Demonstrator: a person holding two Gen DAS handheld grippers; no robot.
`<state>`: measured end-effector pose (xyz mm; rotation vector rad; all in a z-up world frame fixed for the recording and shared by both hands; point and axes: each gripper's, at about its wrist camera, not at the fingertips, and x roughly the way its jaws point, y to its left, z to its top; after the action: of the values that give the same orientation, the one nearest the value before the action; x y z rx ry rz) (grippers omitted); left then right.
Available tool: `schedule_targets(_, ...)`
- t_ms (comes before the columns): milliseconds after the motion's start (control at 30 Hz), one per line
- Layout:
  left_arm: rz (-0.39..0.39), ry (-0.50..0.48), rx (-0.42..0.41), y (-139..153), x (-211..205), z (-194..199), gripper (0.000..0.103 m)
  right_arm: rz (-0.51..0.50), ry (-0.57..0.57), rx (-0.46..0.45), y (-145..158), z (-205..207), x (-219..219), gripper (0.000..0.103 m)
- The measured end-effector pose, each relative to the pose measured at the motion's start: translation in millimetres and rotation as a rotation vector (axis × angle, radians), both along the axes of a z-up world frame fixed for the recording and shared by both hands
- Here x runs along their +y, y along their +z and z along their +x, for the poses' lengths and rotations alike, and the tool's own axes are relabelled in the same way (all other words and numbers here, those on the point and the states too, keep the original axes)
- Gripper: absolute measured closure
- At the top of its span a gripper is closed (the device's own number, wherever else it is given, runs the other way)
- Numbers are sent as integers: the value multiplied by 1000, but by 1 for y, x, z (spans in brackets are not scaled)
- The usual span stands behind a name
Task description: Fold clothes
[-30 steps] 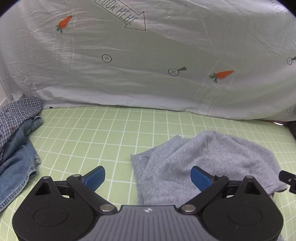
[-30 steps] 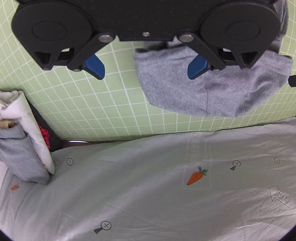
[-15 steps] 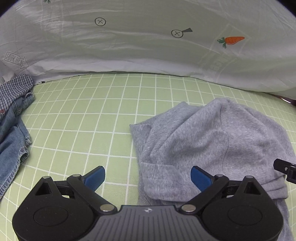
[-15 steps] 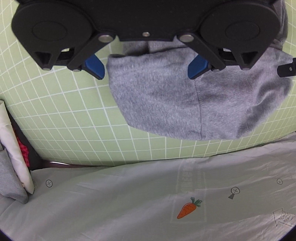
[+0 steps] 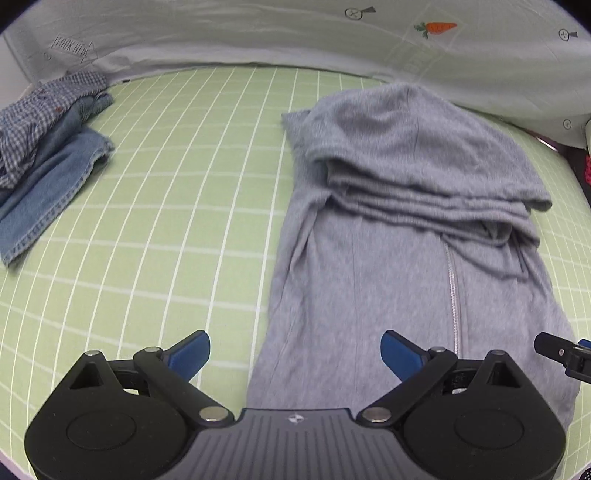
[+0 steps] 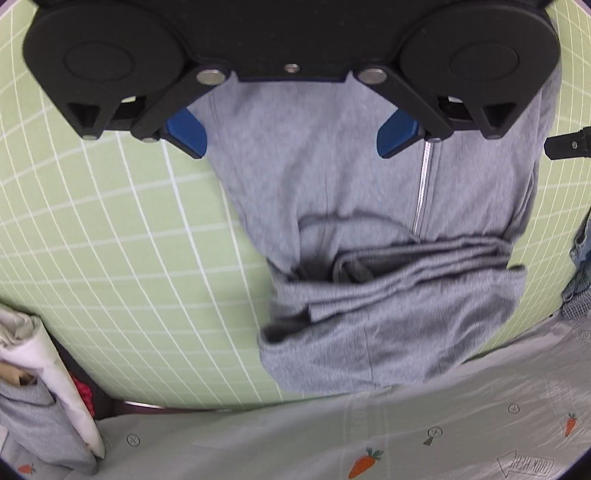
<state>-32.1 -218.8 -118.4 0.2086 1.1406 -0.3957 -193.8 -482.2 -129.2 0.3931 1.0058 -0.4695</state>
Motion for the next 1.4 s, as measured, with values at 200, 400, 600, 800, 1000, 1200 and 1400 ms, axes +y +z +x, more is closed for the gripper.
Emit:
schedule_targets(200,26,55,76,-20,27,-33,5,36,37,27,-12,-35,19,3)
schedule_targets(400,13,39,97,-30,34,-60,6,10,57,38,-16,-57,24,3)
schedule_targets(600,-6,3,86,-36,33,-81,20,-23,78,104,-30,-70,17,1)
schedule_targets(800,-92,0,70,-14,28,-77,71,10,71,68,-25,-79,17,28)
schedule_targets(1000,-184,3,59,10,24,-69,87,196,98,-38,-7,-73,11,90)
schedule_targets(1200,-282,8,8,50,12,-48,88,246,53,-224,44,-57,-9,90)
schedule_targets(1400,-326,20,-63,92,-24,14,89,298,-50,-319,79,-5,-53,90)
